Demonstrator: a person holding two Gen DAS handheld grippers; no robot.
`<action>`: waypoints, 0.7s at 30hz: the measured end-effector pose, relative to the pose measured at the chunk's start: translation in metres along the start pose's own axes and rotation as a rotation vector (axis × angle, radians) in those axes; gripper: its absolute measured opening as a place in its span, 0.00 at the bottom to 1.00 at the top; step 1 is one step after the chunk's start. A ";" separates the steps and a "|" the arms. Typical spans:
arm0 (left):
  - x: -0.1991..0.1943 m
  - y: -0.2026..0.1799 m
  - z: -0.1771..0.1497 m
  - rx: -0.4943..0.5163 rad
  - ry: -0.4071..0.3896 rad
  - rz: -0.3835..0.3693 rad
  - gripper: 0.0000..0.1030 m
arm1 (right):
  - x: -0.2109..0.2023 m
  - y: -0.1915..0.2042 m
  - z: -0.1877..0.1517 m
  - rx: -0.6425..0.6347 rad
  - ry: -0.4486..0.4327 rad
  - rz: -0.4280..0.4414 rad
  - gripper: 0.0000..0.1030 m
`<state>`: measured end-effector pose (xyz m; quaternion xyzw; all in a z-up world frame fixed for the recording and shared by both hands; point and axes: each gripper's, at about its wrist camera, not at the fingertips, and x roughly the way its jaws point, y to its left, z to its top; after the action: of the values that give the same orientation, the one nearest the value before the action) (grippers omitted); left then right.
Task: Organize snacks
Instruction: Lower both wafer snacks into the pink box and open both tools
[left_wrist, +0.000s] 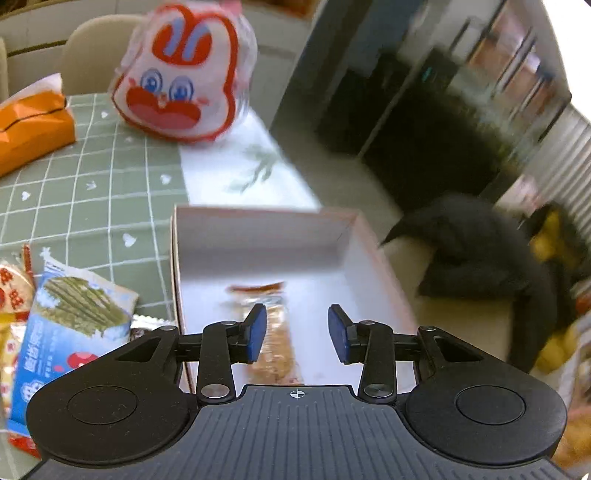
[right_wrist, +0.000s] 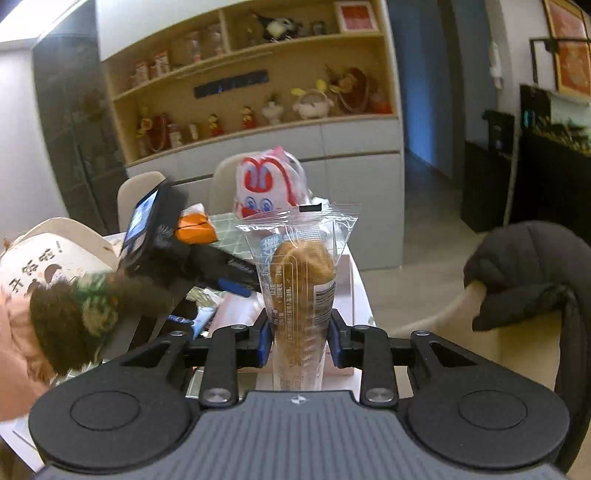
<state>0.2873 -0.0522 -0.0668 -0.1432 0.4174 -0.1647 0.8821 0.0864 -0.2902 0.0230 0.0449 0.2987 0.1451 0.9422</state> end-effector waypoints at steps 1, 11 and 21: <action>-0.014 0.006 -0.002 -0.018 -0.029 -0.008 0.40 | 0.003 -0.003 0.003 0.010 0.001 0.004 0.29; -0.121 0.071 -0.077 -0.157 -0.084 0.033 0.40 | 0.084 -0.002 0.085 -0.092 0.098 0.036 0.29; -0.133 0.119 -0.121 -0.300 -0.029 0.174 0.40 | 0.207 -0.001 0.090 -0.083 0.394 0.028 0.55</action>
<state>0.1338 0.0966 -0.0952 -0.2387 0.4352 -0.0214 0.8678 0.2995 -0.2284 -0.0177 -0.0193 0.4706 0.1764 0.8643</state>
